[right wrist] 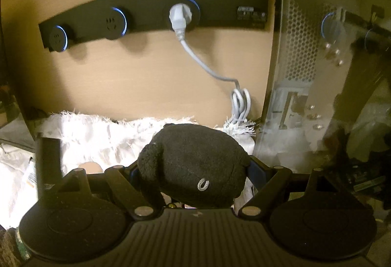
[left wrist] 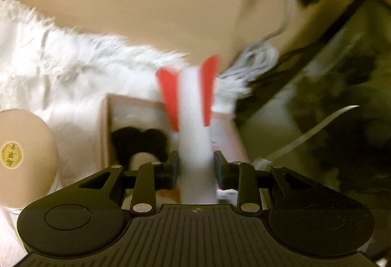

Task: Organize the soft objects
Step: 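Carry the foam rocket and black plush toward the pink box, then open the left gripper over the pink box while the right gripper releases the black plush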

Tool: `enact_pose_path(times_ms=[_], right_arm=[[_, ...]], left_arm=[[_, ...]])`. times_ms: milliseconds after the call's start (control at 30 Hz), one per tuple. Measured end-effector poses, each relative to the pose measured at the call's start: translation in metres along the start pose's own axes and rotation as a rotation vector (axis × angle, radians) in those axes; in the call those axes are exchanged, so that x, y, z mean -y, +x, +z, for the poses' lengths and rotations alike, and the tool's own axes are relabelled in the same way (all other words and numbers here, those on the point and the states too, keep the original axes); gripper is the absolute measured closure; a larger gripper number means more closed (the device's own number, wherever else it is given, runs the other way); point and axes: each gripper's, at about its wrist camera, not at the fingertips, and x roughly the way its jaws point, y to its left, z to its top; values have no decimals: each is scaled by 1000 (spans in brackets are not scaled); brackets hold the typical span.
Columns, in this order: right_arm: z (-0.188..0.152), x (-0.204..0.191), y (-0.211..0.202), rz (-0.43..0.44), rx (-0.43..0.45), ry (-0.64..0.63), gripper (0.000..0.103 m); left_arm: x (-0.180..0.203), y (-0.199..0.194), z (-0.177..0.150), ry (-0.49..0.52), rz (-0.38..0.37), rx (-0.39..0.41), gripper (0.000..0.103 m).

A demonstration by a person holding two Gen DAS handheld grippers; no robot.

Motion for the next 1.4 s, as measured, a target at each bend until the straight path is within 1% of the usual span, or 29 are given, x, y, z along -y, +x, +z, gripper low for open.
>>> enact_pose_path(times_ms=[33, 100, 133, 233, 300, 400, 467, 567, 667, 700, 767, 800, 833, 900, 967, 1033, 1167, 1300, 1400], right_arm=[[-2, 1, 4, -2, -2, 5, 20], [-6, 6, 14, -9, -15, 26, 20], [-7, 8, 20, -10, -25, 38, 20], [-9, 16, 36, 1, -52, 80, 20], [-11, 20, 46, 8, -65, 106, 20], [-14, 20, 62, 21, -83, 143, 20], [-14, 17, 71, 34, -100, 154, 20], [-21, 6, 89, 63, -120, 121, 20], [-42, 0, 115, 22, -199, 91, 20], [-51, -1, 121, 10, -214, 84, 20], [-64, -3, 127, -26, -211, 46, 21], [-67, -3, 131, -40, -224, 37, 21], [-70, -1, 134, -37, -235, 43, 20], [-74, -2, 132, -32, -210, 34, 20], [-74, -4, 129, -42, -204, 30, 20], [-76, -6, 124, -34, -208, 34, 20], [-80, -8, 105, -25, -199, 47, 19], [-79, -14, 79, -54, -127, 31, 17], [-76, -17, 64, -79, -62, 46, 17]], left_arm=[[0, 2, 0, -2, 5, -16, 66], [-3, 12, -1, -19, -14, -96, 66], [-2, 11, -2, -16, -28, -106, 66], [-1, -7, -5, -10, -60, -68, 66], [-1, -23, -6, -31, -79, -10, 66], [-2, -43, -8, -33, -72, 29, 66], [-1, -61, -14, -8, -57, 41, 66], [2, -85, -27, 33, -34, 50, 66], [-2, -115, -49, 73, -6, 53, 66], [-6, -127, -58, 78, 8, 55, 66], [-18, -146, -70, 61, 32, 55, 66], [-26, -153, -77, 45, 45, 54, 66], [-34, -158, -82, 27, 56, 52, 66], [-51, -167, -93, -14, 72, 44, 66], [-63, -172, -101, -34, 91, 38, 66], [-74, -180, -108, -36, 117, 30, 66], [-94, -194, -115, -54, 142, 34, 66], [-122, -208, -122, -107, 168, 47, 66], [-141, -219, -126, -146, 174, 59, 66]])
